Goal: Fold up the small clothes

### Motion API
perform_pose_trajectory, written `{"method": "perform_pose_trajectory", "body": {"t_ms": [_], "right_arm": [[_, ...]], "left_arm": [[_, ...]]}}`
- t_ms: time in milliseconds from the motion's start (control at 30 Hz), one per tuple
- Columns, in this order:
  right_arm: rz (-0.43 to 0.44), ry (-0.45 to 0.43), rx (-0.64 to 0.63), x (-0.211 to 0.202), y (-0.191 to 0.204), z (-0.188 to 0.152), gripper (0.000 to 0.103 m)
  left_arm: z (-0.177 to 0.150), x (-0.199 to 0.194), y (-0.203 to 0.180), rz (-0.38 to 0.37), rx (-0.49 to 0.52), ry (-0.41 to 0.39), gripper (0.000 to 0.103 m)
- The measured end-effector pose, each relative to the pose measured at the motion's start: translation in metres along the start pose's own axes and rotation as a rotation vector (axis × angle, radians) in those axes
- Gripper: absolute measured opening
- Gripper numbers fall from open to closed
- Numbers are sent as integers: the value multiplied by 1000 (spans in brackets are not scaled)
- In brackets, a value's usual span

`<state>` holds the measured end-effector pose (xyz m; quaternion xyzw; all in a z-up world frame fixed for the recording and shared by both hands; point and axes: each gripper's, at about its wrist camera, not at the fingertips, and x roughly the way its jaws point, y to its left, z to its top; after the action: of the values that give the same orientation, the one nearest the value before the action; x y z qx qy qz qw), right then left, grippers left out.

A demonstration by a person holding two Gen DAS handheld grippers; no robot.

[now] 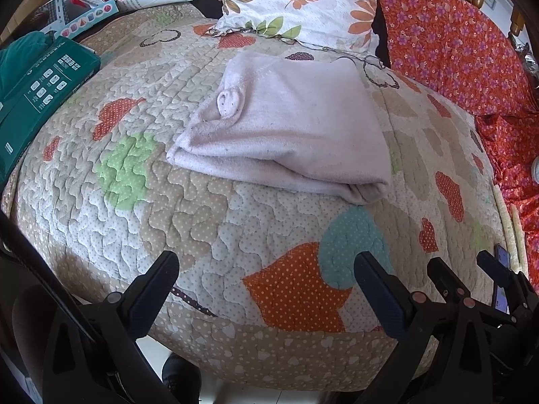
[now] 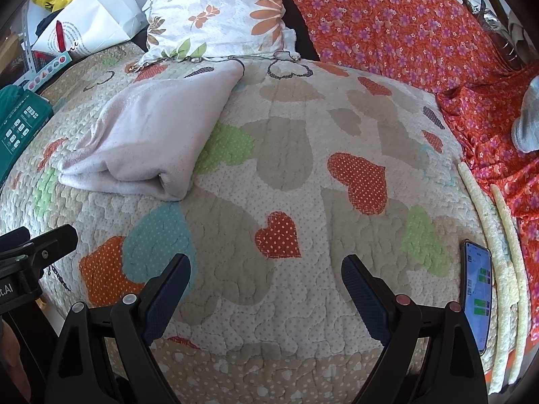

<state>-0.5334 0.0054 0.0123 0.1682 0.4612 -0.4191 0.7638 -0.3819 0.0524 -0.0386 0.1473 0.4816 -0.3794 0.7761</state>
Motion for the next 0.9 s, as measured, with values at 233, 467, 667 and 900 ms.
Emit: {"method": "perform_pose_trajectory", "body": {"t_ms": [233, 467, 667, 900], "right_arm": [[-1, 2, -3, 0, 0, -2, 94], [-8, 2, -16, 2, 2, -3, 94], [-12, 0, -22, 2, 3, -3, 94], [-13, -2, -16, 0, 1, -5, 94]], "left_arm": [[-1, 0, -2, -4, 0, 0, 103], [-3, -1, -2, -9, 4, -4, 103], [-4, -4, -4, -17, 17, -14, 103], [-5, -6, -6, -21, 21, -17, 103]]}}
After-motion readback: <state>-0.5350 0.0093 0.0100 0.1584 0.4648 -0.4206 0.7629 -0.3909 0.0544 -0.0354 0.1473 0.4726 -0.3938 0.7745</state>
